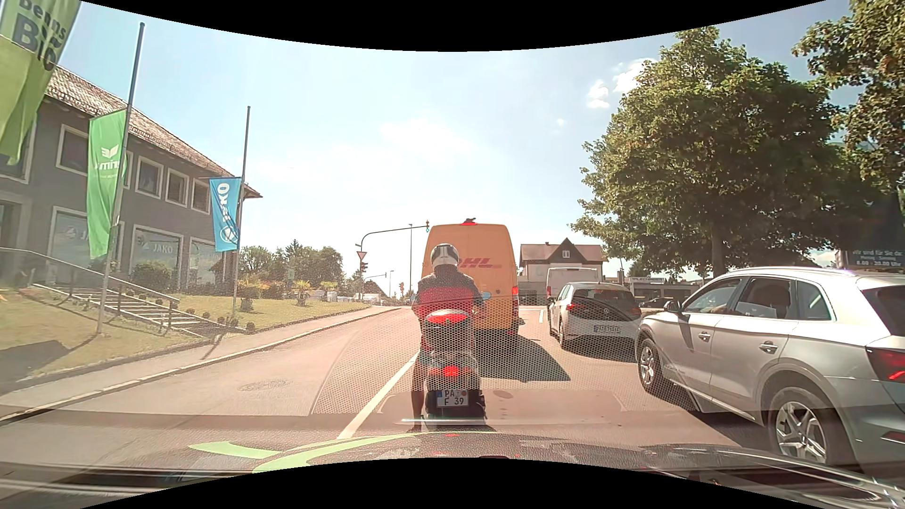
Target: Follow the waypoints while adhering to traffic rules and regulations
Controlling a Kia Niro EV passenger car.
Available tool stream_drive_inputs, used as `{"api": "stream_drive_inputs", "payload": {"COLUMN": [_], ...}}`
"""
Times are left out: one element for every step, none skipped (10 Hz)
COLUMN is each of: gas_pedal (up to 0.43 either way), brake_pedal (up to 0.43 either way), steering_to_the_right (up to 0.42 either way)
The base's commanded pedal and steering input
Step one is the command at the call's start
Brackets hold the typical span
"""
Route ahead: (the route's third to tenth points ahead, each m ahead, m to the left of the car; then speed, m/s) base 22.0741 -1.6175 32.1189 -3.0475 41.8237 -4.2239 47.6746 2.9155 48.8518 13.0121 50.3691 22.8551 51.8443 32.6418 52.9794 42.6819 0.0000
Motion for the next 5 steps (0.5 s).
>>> {"api": "stream_drive_inputs", "payload": {"gas_pedal": [0.000, 0.000, 0.000, 0.000, 0.000], "brake_pedal": [0.250, 0.250, 0.250, 0.250, 0.250], "steering_to_the_right": [0.020, 0.020, 0.020, 0.020, 0.020]}}
